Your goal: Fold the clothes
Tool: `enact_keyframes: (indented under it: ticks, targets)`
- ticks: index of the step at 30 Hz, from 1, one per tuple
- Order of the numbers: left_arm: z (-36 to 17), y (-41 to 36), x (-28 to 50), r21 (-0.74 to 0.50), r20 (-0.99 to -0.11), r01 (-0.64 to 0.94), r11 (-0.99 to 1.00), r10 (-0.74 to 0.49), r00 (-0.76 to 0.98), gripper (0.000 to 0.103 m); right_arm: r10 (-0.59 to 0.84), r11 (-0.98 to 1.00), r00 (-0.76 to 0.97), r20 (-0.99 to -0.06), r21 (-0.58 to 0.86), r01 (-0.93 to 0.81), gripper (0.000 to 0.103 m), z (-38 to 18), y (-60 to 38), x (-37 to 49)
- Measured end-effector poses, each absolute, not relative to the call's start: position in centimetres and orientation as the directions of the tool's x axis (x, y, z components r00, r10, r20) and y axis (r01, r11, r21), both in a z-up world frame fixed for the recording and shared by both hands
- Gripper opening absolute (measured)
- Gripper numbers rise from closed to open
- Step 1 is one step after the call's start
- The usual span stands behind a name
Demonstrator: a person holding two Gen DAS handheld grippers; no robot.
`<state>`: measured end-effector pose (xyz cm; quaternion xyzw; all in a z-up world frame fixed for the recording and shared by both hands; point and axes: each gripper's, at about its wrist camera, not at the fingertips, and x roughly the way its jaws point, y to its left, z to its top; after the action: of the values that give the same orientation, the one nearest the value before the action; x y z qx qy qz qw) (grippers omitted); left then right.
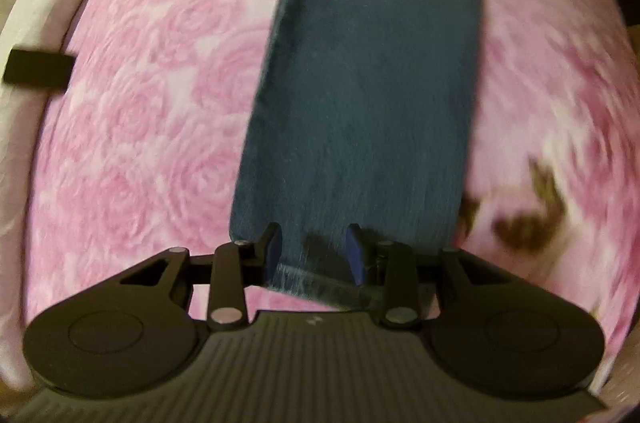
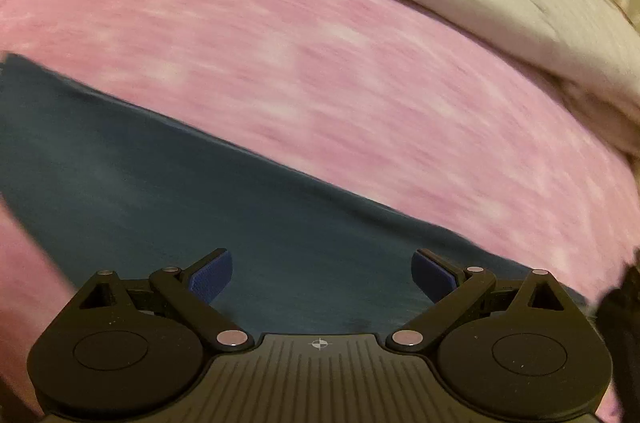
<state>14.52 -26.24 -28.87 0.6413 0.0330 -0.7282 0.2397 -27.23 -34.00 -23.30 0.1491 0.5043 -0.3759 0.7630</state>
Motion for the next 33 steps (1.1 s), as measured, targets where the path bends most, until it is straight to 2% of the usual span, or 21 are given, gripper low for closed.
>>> enact_keyframes:
  ticks: [4,6,9,15,20,22,25,29,33]
  targets:
    - [-29.9,-27.4,19.0,0.227,-0.935,0.347,-0.910,-0.303,-0.183,0.030,-0.372,0.709,0.290,-0.882,-0.068,0.702,0.099,-22.9,-26.4,-15.8]
    - [-30.6,-28.4,20.0,0.191,-0.937,0.356,-0.915,-0.277,-0.211,0.030,-0.341,0.720,0.327,-0.881,-0.021,0.694,0.099,-23.1,-24.1,-11.5]
    - [-30.5,-28.4,20.1,0.190,-0.937,0.279,-0.941,-0.258,-0.234,0.029,-0.310,0.717,0.381,-0.871,0.048,0.695,0.099,-23.8,-21.9,-6.6]
    - [-27.7,-29.6,21.5,0.209,-0.893,0.313,-0.926,-0.312,-0.325,0.029,-0.266,0.634,0.531,-0.805,0.269,0.725,0.099,-25.4,-21.0,-1.1]
    - [-30.9,-31.3,21.6,0.182,-0.929,0.274,-0.945,-0.256,-0.268,0.031,-0.232,0.503,0.524,-0.820,0.360,0.786,0.099,-30.2,-21.2,0.3]
    - [-31.1,-31.8,22.0,0.168,-0.929,0.279,-0.945,-0.247,-0.277,0.038,-0.219,0.476,0.474,-0.853,0.331,0.815,0.099,-31.8,-21.1,-0.1]
    - [-30.6,-32.2,22.6,0.172,-0.921,0.293,-0.941,-0.259,-0.290,0.039,-0.285,0.563,0.428,-0.858,0.211,0.799,0.099,-30.8,-19.0,0.3]
    - [-29.3,-30.1,24.3,0.280,-0.886,0.204,-0.938,-0.334,-0.320,0.039,-0.398,0.719,0.395,-0.828,-0.014,0.695,0.099,-29.1,-14.7,3.1]
    - [-29.0,-27.2,26.0,0.382,-0.854,0.066,-0.922,-0.379,-0.357,0.038,-0.488,0.795,0.363,-0.793,-0.233,0.560,0.098,-30.7,-11.1,7.5]
